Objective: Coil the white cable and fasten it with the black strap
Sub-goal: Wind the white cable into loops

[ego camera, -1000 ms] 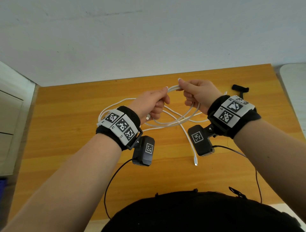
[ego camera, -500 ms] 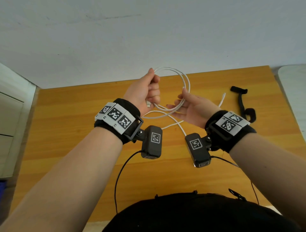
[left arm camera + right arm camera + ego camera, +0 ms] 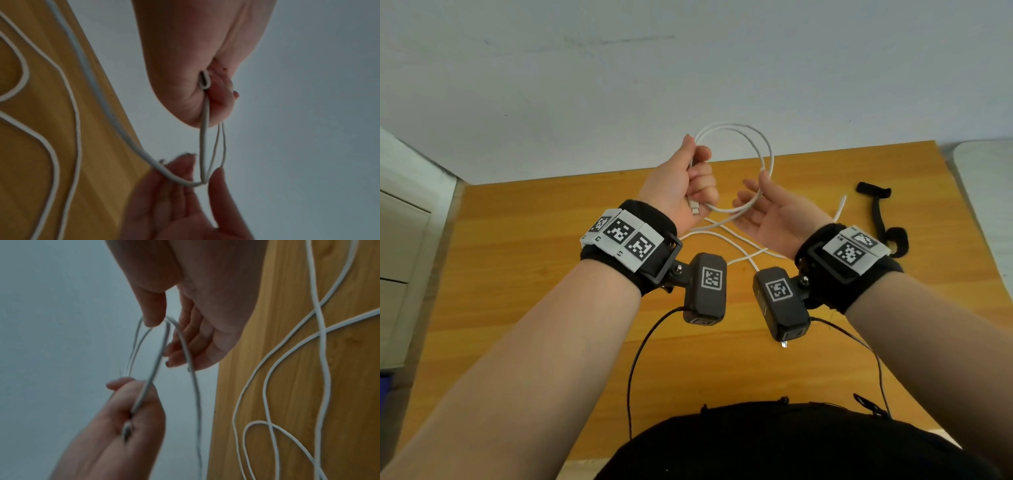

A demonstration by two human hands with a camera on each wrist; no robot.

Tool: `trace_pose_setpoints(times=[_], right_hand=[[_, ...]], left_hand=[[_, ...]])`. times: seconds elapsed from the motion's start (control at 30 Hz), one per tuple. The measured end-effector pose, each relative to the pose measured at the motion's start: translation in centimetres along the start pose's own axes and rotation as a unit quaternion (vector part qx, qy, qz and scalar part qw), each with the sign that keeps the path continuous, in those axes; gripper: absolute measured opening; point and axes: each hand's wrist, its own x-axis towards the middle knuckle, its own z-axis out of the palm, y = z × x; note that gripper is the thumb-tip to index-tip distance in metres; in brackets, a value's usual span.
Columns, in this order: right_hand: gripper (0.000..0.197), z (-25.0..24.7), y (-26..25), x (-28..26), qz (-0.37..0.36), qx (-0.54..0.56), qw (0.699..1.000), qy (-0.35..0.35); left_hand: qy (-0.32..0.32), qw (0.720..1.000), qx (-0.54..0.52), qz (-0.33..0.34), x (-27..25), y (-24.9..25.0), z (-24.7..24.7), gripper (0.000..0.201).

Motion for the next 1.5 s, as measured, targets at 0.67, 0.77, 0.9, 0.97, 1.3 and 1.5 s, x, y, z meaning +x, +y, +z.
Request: trace_pose_setpoints(times=[0.67,0.77,0.9,0.97,1.3,1.5], right_hand=[[0.008,0.2,3.0,-0.2,-0.042,-0.265,0.952,0.151],[0.015,-0.2,2.5,0.1,-0.059,-0.376,0.908,0.173],[0.036,-0.2,2.4,0.1,-0.028,-0.580,0.810,0.083],[0.042,0.2,2.5,-0.2,-0.021,-0.627,0.778,0.041],[0.013,1.1,2.1,-1.2,-0.119,-0.593,0.796,0.022],[0.027,1.1,1.5,-1.6,-0.079,-0.538,0.839,-0.018]], left_hand=[[0.029,0.992,-0.072,0.096,0.3,1.1,-0.1,0.043],[0.024,0.993,-0.047,0.102,0.3,0.9,-0.2,0.042],[0.020,0.993,-0.006,0.118,0.8,0.5,0.1,0.040],[0.015,0.992,0.035,0.123,1.0,0.3,0.3,0.034],[0.004,0.809,0.536,0.241,0.9,-2.3,-1.0,0.027],[-0.011,0.690,0.673,0.267,0.8,-3.2,-1.7,0.021]])
